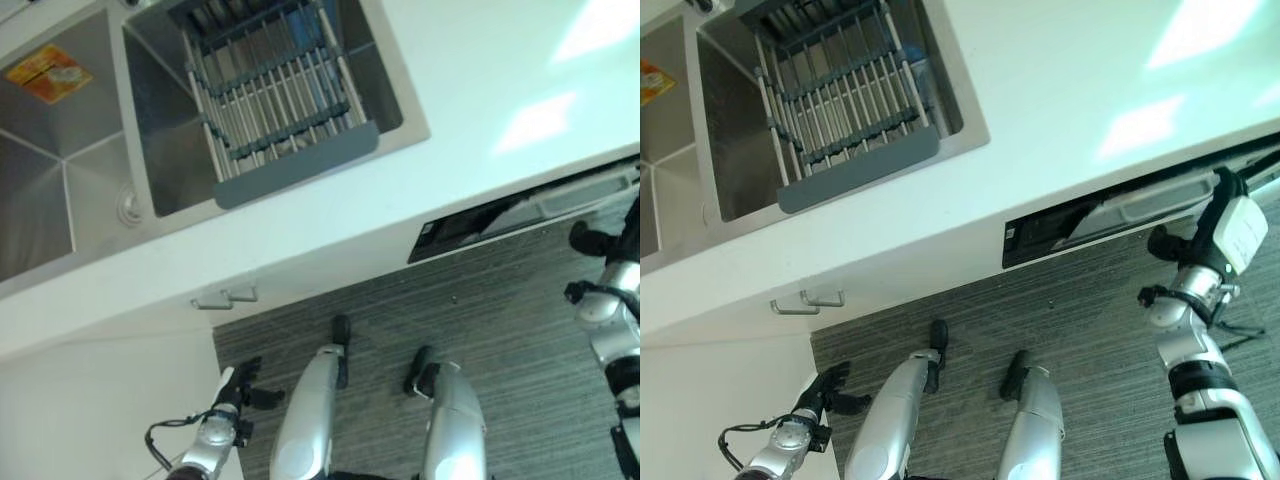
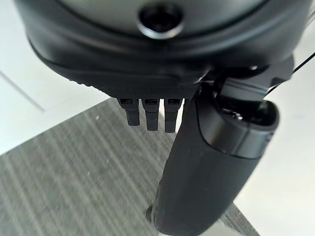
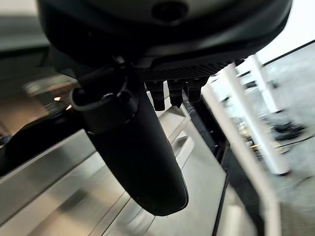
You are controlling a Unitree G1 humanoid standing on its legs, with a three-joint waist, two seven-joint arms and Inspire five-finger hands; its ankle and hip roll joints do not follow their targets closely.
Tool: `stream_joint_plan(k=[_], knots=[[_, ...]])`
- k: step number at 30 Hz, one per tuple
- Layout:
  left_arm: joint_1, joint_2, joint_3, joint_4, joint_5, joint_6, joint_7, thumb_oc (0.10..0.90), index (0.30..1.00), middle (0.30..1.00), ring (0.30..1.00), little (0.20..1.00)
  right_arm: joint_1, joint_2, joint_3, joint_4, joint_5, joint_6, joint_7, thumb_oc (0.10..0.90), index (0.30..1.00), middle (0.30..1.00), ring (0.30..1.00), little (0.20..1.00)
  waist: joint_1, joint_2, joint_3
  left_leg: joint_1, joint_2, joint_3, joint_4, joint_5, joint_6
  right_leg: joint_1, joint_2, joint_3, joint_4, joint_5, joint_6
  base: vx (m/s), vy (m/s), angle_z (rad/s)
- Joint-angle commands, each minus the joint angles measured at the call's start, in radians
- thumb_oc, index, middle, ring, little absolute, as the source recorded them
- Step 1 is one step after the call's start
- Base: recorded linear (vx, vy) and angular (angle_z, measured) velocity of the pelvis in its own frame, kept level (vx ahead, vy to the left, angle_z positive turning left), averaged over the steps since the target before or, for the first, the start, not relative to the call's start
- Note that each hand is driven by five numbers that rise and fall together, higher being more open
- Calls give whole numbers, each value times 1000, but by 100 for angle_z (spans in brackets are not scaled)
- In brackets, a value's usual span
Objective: Place the dishes in the dishwasher.
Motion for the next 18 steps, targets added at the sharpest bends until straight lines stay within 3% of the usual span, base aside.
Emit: stream_joint_plan(k=[1,5,8,11,14,16,17,18], knots=[[37,81,-1,-31,-1,-29,67,800,900,900,900,900,-219,-117,123,-170,-163,-213,9,800,900,900,900,900,49,4,-22,66,-16,-7,-75,-85,39,40,60,-7,93,-142,-42,44,78,2],[44,108,23,-41,65,-67,128,800,900,900,900,900,-348,-97,198,-179,-173,-183,42,800,900,900,900,900,83,17,-22,56,-18,-13,-80,-73,39,42,51,-26,102,-149,-46,25,53,9],[37,122,47,-43,-19,-86,96,800,900,900,900,900,-419,-69,236,-165,-144,-146,49,800,900,900,900,900,96,25,-22,57,-14,-13,-80,-72,38,51,51,-34,104,-153,-46,1,-3,12],[37,97,94,-44,-192,-87,-15,800,900,900,900,900,-403,-22,225,-156,-123,-125,87,800,900,900,900,900,105,29,-22,71,-11,-22,-80,-75,33,87,56,-45,81,-151,-43,13,-32,3],[55,57,132,-45,-267,-66,-106,800,900,900,900,900,-309,35,186,-179,-26,-97,149,800,900,900,900,900,102,25,-22,93,0,-28,-80,-83,27,139,69,-55,33,-141,-40,22,-63,10],[88,15,149,-55,-288,-50,-161,800,900,900,900,900,-163,112,127,-231,119,-75,204,800,900,900,900,900,85,17,-22,121,15,-29,-80,-92,18,194,88,-54,-18,-131,-38,62,-65,19],[113,-22,164,-61,-338,-28,-201,800,900,900,900,900,-13,187,81,-279,266,-52,248,800,900,900,900,900,59,9,-22,152,32,-22,-80,-104,9,249,107,-47,-70,-123,-37,78,-37,19],[118,-34,169,-65,-349,-20,-206,800,900,900,900,900,30,217,71,-288,307,-45,259,800,900,900,900,900,50,6,-22,161,37,-19,-80,-107,6,266,113,-44,-88,-119,-36,67,-22,7]])
